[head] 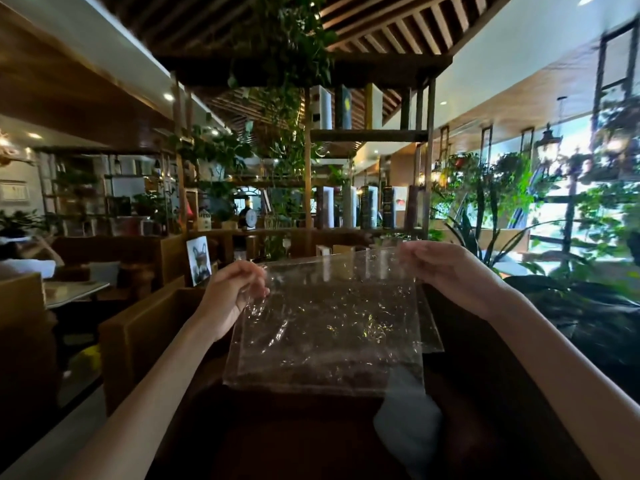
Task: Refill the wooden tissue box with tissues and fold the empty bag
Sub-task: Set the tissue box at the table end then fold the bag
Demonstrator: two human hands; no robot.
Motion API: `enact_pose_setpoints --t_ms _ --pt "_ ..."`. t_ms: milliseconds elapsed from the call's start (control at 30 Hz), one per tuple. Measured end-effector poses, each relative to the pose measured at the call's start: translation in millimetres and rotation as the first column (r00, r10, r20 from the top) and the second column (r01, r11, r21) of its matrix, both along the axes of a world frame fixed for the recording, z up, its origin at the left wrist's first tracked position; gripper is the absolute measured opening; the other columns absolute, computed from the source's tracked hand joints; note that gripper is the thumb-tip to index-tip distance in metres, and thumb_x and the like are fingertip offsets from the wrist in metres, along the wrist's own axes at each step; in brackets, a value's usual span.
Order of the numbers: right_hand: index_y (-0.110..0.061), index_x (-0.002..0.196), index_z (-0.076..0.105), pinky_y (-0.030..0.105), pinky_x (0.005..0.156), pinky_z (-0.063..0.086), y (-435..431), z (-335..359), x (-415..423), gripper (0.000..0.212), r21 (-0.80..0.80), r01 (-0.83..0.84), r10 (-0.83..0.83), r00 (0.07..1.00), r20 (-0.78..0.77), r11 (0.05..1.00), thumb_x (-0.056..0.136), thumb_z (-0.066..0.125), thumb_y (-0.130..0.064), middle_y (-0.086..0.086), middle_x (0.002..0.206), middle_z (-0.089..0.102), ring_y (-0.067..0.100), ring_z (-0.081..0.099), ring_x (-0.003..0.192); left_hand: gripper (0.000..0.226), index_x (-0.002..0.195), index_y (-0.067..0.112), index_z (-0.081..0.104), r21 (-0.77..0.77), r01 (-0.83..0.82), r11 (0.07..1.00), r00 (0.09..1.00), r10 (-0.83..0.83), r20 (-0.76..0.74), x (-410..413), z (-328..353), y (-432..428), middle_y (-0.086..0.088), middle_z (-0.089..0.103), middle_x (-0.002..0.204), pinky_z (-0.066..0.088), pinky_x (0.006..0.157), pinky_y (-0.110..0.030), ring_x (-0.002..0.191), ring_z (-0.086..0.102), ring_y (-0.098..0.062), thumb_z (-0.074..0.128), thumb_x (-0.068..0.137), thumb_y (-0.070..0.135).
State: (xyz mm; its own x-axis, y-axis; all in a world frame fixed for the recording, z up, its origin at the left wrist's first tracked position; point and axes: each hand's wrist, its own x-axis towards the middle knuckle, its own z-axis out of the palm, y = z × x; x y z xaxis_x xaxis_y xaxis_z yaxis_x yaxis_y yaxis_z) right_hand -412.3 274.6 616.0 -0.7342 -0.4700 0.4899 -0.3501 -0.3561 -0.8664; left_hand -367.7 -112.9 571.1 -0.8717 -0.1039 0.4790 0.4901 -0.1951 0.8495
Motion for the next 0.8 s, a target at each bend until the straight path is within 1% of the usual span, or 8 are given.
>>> enact_pose_setpoints --t_ms 100,200,333,433,533,633,733,800 --pt "-0.018 0.098 0.078 0.025 0.077 0.058 -7.1 -3.6 -1.9 0.022 0.127 0.261 -0.234 0.952 -0.196 0.957 0.08 0.073 -0.006 0.002 0.09 0.076 0.013 0.071 0.084 0.037 0.076 0.002 0.065 0.002 -0.025 1.0 0.999 0.024 0.041 -1.4 -6.1 2.4 -0.01 0.071 0.075 0.061 0.064 -0.026 0.069 0.072 -0.018 0.037 0.096 -0.01" --pt "-0.024 0.09 0.077 0.022 0.076 0.054 -15.5 2.7 3.2 0.03 0.137 0.389 -0.337 0.893 -0.298 0.911 0.081 0.072 0.004 -0.005 0.089 0.076 0.008 0.069 0.082 0.04 0.071 0.008 0.063 -0.023 -0.091 0.996 0.988 0.093 0.122 3.1 -10.5 7.4 -0.011 0.072 0.099 0.06 0.082 -0.038 0.095 0.073 -0.022 0.036 0.096 -0.01" --pt "-0.026 0.089 0.077 0.018 0.077 0.058 -23.1 19.9 17.0 0.033 0.214 0.392 -0.271 0.858 -0.437 0.895 0.079 0.073 0.005 0.005 0.104 0.077 0.013 0.072 0.093 0.016 0.099 0.036 0.064 -0.379 -0.429 0.82 0.9 0.425 -0.1 16.5 -1.9 22.6 -0.001 0.057 0.124 0.042 0.096 -0.033 0.114 0.052 -0.01 0.056 0.096 0.023" --pt "-0.032 0.088 0.077 0.007 0.07 0.054 -39.7 35.5 36.7 0.037 0.35 0.423 -0.173 0.808 -0.564 0.836 0.079 0.073 0.004 -0.001 0.101 0.077 0.001 0.073 0.087 0.066 0.136 0.055 0.034 -0.729 -0.202 0.654 0.979 0.154 -0.133 27.9 16.0 47.2 0.017 0.034 0.153 0.027 0.104 -0.036 0.136 0.026 -0.003 0.065 0.079 0.063" --pt "-0.025 0.091 0.076 0.002 0.062 0.05 -56.8 53.6 56.8 0.034 0.439 0.407 -0.07 0.792 -0.607 0.801 0.082 0.07 0.008 -0.005 0.1 0.077 -0.008 0.071 0.081 0.069 0.138 0.047 0.039 -0.83 0.02 0.558 0.998 -0.066 -0.02 33.2 31.5 76.3 0.015 0.051 0.144 0.036 0.108 -0.038 0.136 0.042 -0.006 0.073 0.078 0.052" --pt "-0.034 0.098 0.073 0.007 0.079 0.054 -65.9 67.7 73.3 0.036 0.431 0.516 -0.053 0.684 -0.727 0.74 0.086 0.068 0.0 -0.012 0.102 0.075 -0.005 0.07 0.093 0.028 0.112 0.012 0.067 -0.754 0.079 0.652 0.988 -0.153 -0.029 28.0 30.1 91.4 -0.005 0.076 0.103 0.057 0.088 -0.038 0.097 0.073 -0.021 0.073 0.086 0.022" --pt "-0.045 0.117 0.064 0.015 0.082 0.056 -61.2 72.7 78.1 0.031 0.305 0.657 -0.153 0.544 -0.825 0.689 0.089 0.066 -0.03 -0.023 0.113 0.068 -0.007 0.067 0.096 0.01 0.094 0.009 0.072 -0.565 0.009 0.825 0.995 -0.061 -0.074 24.4 18.6 94.3 -0.007 0.077 0.084 0.062 0.065 -0.029 0.074 0.073 -0.02 0.074 0.085 0.013" --pt "-0.044 0.131 0.056 0.031 0.097 0.055 -47.9 62.4 73.8 0.049 0.207 0.669 -0.357 0.602 -0.714 0.714 0.083 0.062 -0.053 -0.017 0.13 0.062 0.003 0.064 0.11 0.012 0.092 0.012 0.074 -0.389 -0.038 0.92 0.997 0.009 -0.075 25.3 13.1 87.7 -0.006 0.077 0.083 0.061 0.06 -0.026 0.072 0.073 -0.019 0.078 0.081 0.015"
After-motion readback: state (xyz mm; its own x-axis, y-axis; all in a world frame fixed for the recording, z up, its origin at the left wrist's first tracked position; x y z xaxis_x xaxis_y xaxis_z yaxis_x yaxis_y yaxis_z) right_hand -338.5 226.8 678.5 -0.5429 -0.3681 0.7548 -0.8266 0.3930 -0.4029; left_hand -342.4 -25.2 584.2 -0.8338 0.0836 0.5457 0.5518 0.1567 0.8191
